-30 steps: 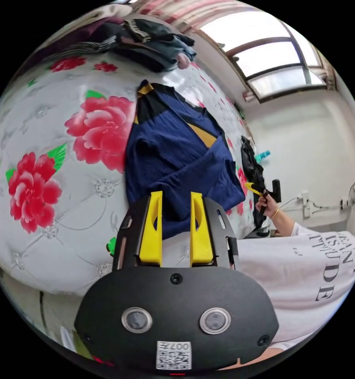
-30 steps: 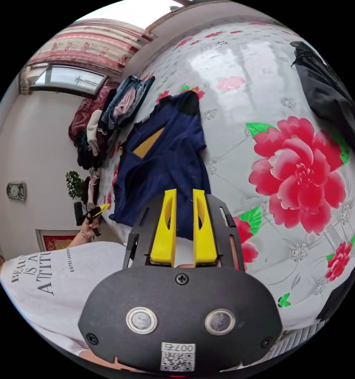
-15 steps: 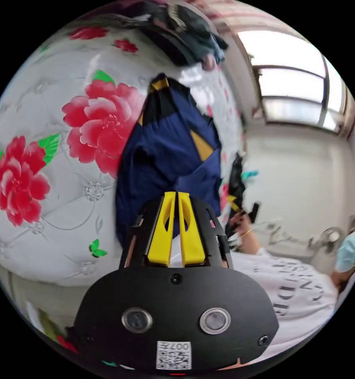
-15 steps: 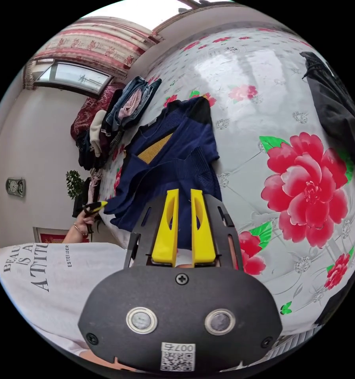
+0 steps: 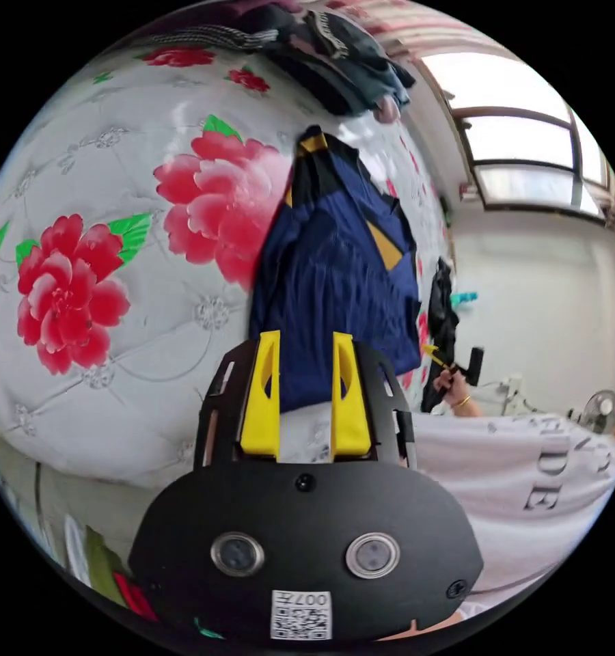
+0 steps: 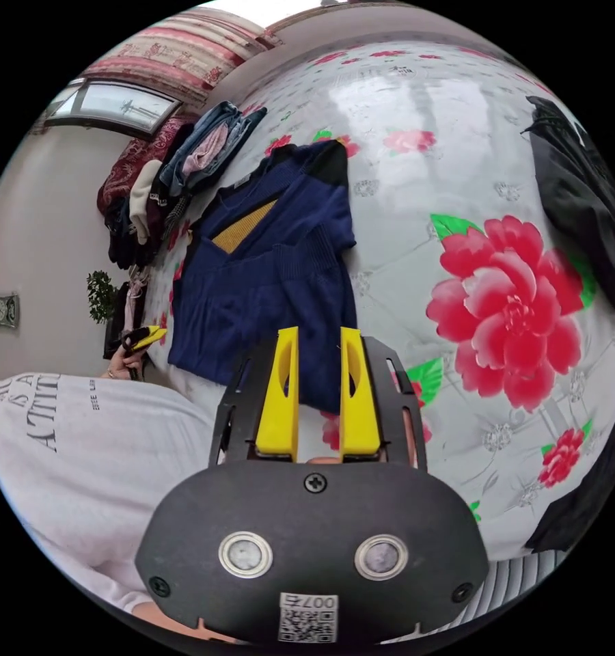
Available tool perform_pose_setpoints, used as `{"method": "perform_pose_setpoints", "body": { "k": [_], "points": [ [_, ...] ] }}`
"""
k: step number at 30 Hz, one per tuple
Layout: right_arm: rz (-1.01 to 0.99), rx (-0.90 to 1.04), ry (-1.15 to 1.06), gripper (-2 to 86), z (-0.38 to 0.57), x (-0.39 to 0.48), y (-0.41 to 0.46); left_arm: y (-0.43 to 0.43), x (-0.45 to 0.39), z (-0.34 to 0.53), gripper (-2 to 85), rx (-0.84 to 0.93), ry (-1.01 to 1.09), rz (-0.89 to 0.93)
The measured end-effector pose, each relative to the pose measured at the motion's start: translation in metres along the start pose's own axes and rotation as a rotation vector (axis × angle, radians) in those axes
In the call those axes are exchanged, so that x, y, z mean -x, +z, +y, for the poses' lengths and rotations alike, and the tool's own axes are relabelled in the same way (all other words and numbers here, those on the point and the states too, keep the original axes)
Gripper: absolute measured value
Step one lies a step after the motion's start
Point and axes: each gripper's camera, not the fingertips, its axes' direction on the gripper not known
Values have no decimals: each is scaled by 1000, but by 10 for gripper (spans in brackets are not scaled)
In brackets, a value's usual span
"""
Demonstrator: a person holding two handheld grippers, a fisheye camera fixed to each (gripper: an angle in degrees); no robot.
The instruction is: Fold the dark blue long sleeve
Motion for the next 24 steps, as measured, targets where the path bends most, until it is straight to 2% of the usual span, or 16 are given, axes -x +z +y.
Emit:
{"method": "perform_pose_setpoints", "body": {
  "k": [5, 9, 13, 17, 24],
  "points": [
    [104, 126, -34, 86, 32, 0, 17, 24, -16, 40, 117, 164, 116, -206],
    [91, 164, -87, 61, 23, 8, 34, 34, -28, 35, 89, 148, 131, -253],
    [72, 263, -133, 38, 7, 11, 40, 51, -45, 21, 32, 289, 224, -298],
    [63, 294, -183, 15, 9, 2, 26, 34, -30, 24, 11, 299, 188, -232],
    [-207, 213, -88, 3, 49, -29, -25, -17, -22, 65, -1, 197, 131, 40]
  ]
}}
